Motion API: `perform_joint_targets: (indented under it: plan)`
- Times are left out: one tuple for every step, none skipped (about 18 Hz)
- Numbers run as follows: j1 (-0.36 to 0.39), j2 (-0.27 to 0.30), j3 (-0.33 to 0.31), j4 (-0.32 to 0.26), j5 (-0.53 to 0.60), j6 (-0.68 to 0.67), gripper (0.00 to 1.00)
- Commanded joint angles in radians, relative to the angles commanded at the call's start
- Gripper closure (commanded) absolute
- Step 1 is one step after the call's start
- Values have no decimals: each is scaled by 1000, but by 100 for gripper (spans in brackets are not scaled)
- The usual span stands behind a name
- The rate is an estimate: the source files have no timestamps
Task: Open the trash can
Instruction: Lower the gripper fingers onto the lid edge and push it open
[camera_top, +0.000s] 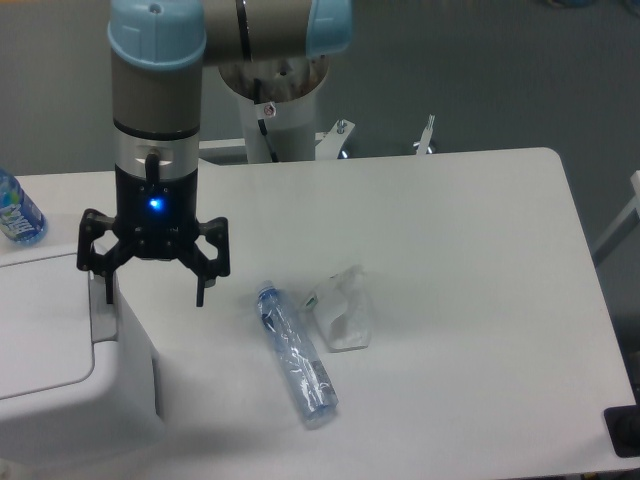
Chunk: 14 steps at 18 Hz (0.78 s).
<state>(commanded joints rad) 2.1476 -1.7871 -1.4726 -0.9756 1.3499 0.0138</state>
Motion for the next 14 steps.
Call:
perform_joint_targets:
  plan:
    - [0, -2, 0, 0, -2, 0, 0]
    - [-2, -2, -2, 0, -2, 0, 0]
    - [-2, -2, -2, 0, -2, 0, 0]
    - [-6, -3, -2, 0, 0, 0, 0]
    - [-8, -3, -2, 0, 0, 0, 0]
    - [-9, -3, -3, 0, 0, 0, 0]
    - [-11, -3, -3, 0, 0, 0, 0]
    - [-11, -6, -3, 0, 0, 0, 0]
    - [-11, -9, -2, 0, 0, 0, 0]
    - [-11, -9, -2, 0, 0, 0, 0]
    - [-11, -9, -2, 0, 0, 0, 0]
    - [-11, -9, -2, 0, 0, 0, 0]
    - [-11, -9, -2, 0, 0, 0, 0]
    - [-12, -9, -3, 0, 0, 0, 0]
